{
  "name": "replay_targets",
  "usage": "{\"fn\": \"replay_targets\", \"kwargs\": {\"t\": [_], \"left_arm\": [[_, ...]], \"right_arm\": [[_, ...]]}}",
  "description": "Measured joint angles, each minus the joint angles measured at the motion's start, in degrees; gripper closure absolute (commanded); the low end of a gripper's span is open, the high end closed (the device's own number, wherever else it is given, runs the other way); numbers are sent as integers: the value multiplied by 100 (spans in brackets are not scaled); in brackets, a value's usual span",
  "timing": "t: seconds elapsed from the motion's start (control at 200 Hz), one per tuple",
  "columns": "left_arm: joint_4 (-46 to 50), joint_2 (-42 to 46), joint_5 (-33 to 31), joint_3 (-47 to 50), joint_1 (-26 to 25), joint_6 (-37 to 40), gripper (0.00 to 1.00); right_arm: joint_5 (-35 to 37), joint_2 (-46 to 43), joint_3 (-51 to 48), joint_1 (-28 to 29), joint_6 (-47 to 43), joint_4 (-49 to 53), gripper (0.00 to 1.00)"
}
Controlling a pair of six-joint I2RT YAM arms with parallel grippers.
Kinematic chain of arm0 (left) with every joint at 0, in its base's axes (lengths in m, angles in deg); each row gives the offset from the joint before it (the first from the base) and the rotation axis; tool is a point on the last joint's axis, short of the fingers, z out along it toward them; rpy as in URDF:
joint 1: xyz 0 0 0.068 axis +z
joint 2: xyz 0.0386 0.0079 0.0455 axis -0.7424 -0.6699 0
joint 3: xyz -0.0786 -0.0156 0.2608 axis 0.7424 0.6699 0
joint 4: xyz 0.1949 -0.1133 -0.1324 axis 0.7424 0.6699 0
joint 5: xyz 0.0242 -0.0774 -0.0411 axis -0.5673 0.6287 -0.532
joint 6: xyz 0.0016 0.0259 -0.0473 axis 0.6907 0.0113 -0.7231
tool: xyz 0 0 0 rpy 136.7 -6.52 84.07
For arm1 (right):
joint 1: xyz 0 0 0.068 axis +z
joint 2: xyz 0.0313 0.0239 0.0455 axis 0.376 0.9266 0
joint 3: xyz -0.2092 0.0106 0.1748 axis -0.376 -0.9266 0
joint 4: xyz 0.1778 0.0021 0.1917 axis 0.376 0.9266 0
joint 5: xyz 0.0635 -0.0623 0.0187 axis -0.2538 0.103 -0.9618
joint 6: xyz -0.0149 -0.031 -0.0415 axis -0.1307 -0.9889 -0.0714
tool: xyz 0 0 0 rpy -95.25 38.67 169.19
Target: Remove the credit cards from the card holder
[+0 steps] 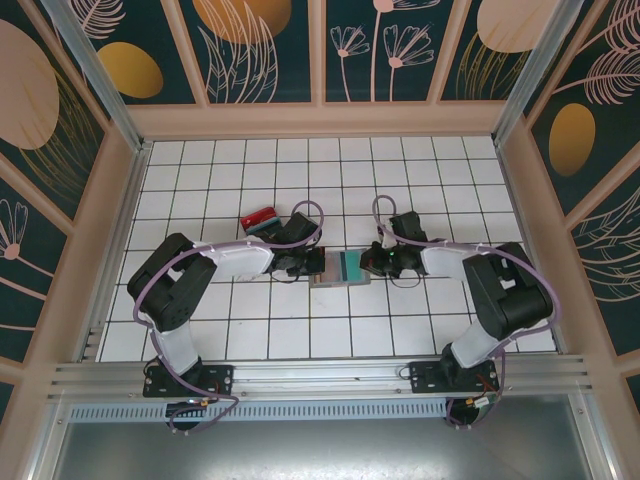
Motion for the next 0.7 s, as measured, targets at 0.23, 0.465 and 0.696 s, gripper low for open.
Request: {"fn": "replay_targets", "kwargs": {"t": [0.23, 0.465, 0.696], "left_arm": [[17, 7, -42, -4, -11, 20, 100], [605, 68, -422, -262, -15, 68, 70], [1137, 424, -643, -656, 35, 85, 59]], "right_arm": [[2, -531, -46, -321, -188, 334, 100], [2, -876, 197, -339, -269, 645, 100], [-63, -1095, 546, -372, -271, 739, 100]]}}
